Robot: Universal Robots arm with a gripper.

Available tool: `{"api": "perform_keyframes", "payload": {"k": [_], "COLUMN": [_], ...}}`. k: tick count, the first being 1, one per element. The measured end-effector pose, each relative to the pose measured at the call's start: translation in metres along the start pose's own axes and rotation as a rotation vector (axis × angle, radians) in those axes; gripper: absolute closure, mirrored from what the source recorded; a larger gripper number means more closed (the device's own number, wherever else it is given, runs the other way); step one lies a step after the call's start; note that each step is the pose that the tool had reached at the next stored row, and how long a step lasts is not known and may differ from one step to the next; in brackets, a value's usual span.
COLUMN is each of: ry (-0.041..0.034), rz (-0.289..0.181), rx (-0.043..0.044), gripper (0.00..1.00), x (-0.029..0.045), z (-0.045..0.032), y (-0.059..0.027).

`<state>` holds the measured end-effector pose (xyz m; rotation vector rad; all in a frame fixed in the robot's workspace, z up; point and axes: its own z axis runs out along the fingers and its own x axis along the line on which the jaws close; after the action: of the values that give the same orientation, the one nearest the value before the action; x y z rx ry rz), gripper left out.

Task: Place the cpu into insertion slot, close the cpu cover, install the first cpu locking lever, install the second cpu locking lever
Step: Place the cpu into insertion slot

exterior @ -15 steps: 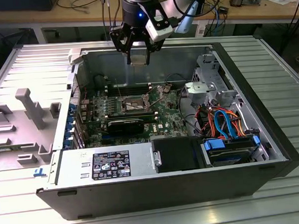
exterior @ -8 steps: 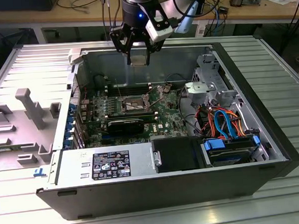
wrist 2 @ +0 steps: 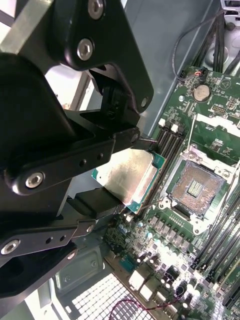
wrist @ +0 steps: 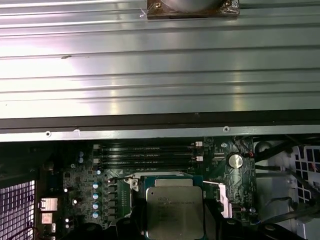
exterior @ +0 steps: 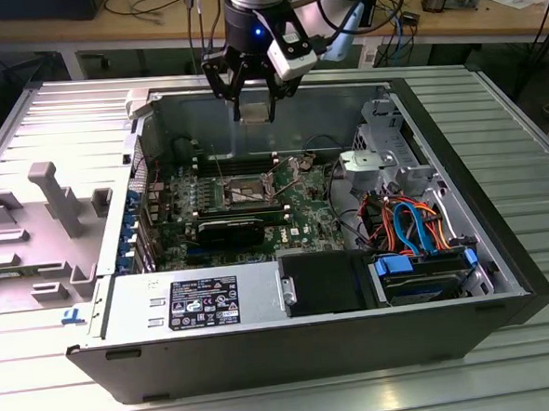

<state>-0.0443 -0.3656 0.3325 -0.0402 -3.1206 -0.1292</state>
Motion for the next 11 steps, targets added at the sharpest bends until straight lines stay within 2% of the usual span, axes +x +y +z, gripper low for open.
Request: {"api": "perform_keyframes", "payload": {"k": [11], "ry": [0.0000], "rz": [0.000], "rx": [0.0008], "gripper": [0.45], "x": [-0.0001], "z": [0.0032], "y": [-0.0003]}}
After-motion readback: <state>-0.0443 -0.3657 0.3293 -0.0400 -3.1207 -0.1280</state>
